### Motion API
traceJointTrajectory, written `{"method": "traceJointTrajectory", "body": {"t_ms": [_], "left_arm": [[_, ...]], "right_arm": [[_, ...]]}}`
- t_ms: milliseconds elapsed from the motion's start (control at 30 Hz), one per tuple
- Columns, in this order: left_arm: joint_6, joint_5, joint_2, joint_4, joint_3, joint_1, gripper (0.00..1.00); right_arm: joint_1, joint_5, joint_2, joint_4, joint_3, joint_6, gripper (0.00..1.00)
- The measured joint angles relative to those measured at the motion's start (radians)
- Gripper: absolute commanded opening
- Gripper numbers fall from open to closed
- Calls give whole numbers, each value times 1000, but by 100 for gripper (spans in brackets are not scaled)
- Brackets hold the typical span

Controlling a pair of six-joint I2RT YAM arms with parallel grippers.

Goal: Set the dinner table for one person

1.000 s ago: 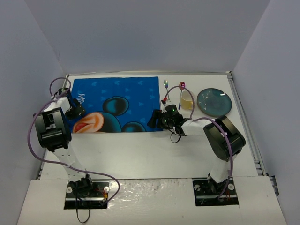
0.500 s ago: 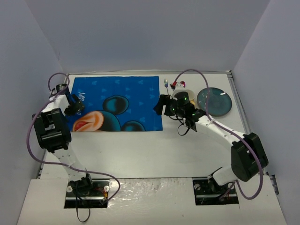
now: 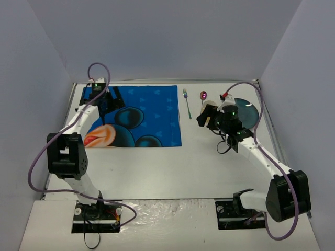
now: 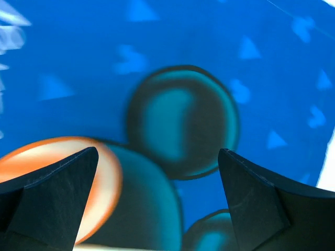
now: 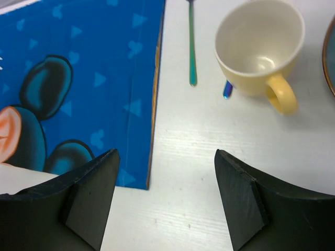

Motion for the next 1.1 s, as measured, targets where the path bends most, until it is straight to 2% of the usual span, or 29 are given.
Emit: {"method": "traceJointTrajectory", "body": {"t_ms": [167, 267, 600, 700, 833, 1000, 1100], "left_arm": [[-22, 89, 135, 128, -19, -85, 74], [-44, 118, 189, 198, -53, -91, 70], [-122, 177, 278, 405, -93, -87, 69], [-142, 193, 286, 446, -100, -87, 72], [-153, 199, 278, 439, -101, -87, 85], [-123, 154, 181, 253, -65, -87, 96], [-78, 97, 80, 117, 10, -87, 97]], "right_arm": [[-53, -56, -49, 0, -84, 7, 68], [-71, -78, -78, 1, -115, 7, 68], [-89, -88, -148, 56, -230, 10, 67], [-94, -87, -157, 61, -240, 17, 67], [-96, -71, -179, 70, -240, 26, 67], [-124, -32, -188, 77, -240, 61, 70], [-165, -5, -185, 77, -236, 104, 94]]}}
